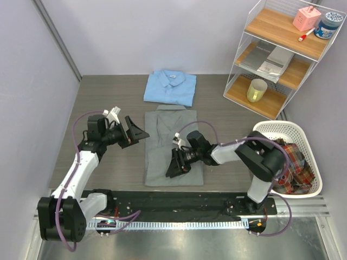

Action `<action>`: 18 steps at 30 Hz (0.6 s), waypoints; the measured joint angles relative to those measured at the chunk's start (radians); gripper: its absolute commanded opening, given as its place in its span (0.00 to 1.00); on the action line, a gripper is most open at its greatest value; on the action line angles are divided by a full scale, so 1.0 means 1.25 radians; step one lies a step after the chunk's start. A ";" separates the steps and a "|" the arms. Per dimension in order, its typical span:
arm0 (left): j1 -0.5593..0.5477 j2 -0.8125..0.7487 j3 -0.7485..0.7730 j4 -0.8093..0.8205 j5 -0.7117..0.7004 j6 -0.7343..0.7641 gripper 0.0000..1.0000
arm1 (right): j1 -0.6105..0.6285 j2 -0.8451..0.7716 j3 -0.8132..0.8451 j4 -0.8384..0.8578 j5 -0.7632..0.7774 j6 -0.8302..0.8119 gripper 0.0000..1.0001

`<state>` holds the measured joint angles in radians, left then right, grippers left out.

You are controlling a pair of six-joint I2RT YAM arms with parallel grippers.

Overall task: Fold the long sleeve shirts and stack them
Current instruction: Fold the shirt

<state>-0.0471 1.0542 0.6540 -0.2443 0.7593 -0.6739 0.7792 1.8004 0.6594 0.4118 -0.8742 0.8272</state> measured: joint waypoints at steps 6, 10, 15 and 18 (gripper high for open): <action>0.002 -0.059 0.003 -0.001 0.003 0.017 1.00 | 0.080 -0.141 0.058 -0.041 0.039 -0.050 0.31; 0.004 -0.065 0.003 -0.006 0.003 0.023 1.00 | 0.107 -0.070 0.086 0.019 0.039 -0.050 0.29; 0.021 -0.066 0.004 -0.034 0.003 0.042 1.00 | 0.106 0.126 0.086 0.113 0.040 -0.001 0.36; 0.033 -0.068 0.009 -0.056 0.004 0.056 1.00 | 0.101 0.175 0.079 0.221 -0.004 0.058 0.42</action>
<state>-0.0055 0.9695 0.6647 -0.3149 0.7639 -0.6044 0.9051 2.0190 0.7586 0.6884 -0.8791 0.8993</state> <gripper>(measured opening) 0.996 0.369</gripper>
